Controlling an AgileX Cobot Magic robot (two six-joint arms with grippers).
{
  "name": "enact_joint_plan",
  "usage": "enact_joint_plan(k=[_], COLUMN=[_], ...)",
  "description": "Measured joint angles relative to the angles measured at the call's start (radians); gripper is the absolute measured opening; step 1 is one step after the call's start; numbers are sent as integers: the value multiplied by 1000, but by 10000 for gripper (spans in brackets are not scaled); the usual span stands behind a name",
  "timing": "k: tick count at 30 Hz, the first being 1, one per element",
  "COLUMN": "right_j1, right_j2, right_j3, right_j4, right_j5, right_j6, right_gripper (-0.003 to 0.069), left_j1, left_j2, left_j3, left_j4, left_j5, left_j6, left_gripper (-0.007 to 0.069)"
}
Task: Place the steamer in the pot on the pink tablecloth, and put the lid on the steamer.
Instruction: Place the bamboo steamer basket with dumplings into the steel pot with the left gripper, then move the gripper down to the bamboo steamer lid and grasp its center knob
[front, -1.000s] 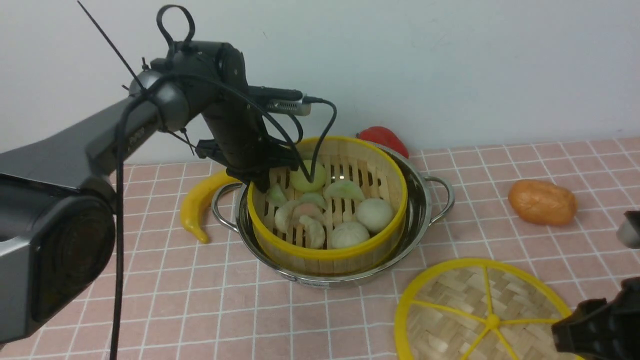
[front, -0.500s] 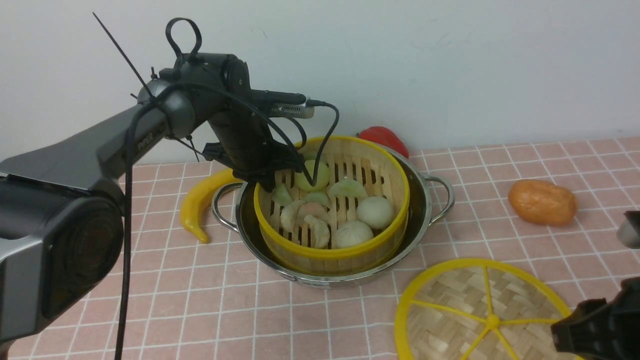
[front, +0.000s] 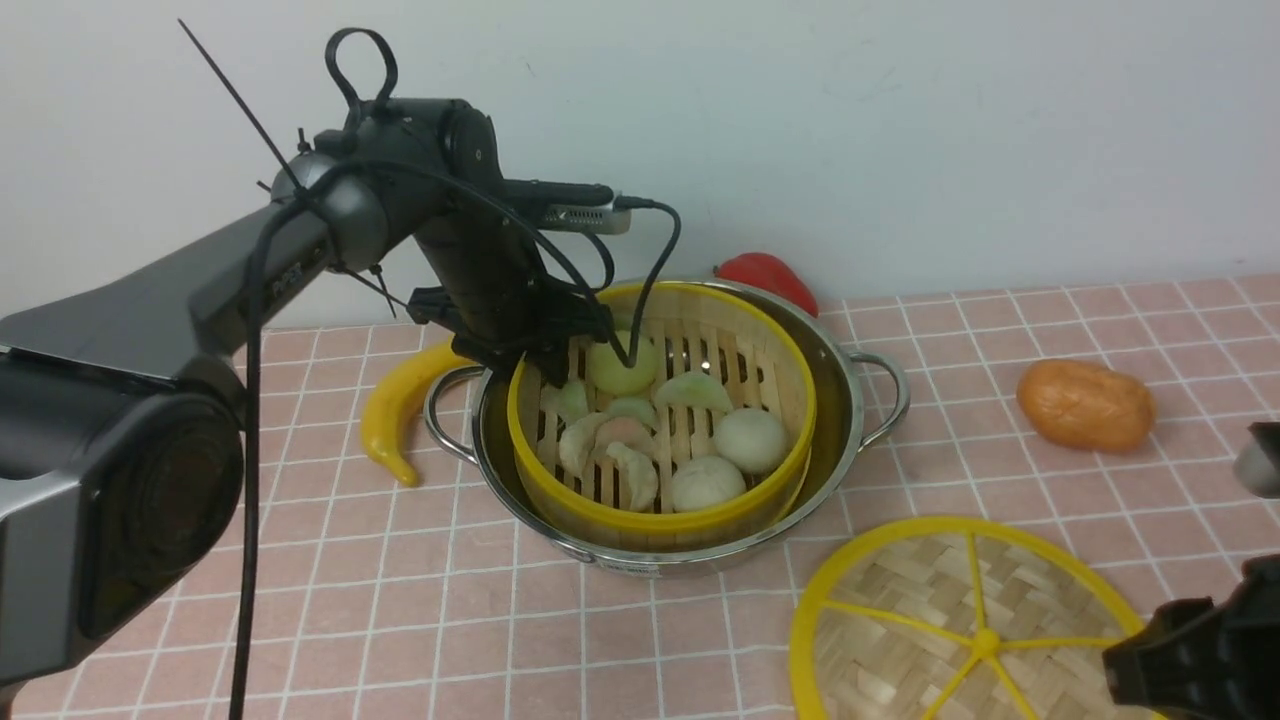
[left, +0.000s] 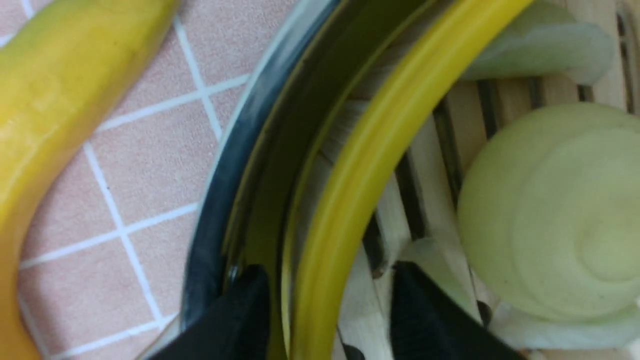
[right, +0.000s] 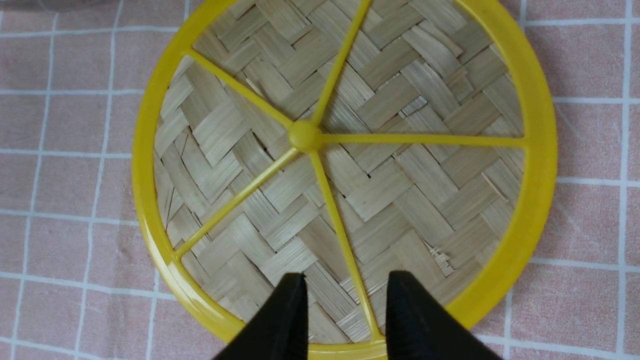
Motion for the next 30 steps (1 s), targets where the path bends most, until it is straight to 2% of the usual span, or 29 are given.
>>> enact_joint_plan(k=[6,14,17,20,22,24,26,30], right_j1=[0,0,0,3,13,47,89,174], right_j2=[0,1,13,56,78,134,182,279], right_j3=[0,-36,-108,-220,-265,-331,-362,-374], right_j4=[0,0,0,6,10,15,19,13], right_j5=[-1,-69,-87,-71,-44,12,46,76], right_j6=[0,-46,-83,-101,-102,-104,-105,-101], right_gripper=[240,240,240,240,240,240,240,240], left_j1=[0,0,0,0,0,0,0,0], left_j2=[-52,-218,-346,-503,-564,-694,-787,-942], left_j3=[-123,-257,-258,-258,-258,-260,-260,-253], left_j4=[12,44,48,49,49,49,49,47], left_j5=[98,109,109,110,110,110,110,110], left_j6=[0,0,0,0,8,36,70,148], left_gripper=[397,392,344,232,185,83,13,-23])
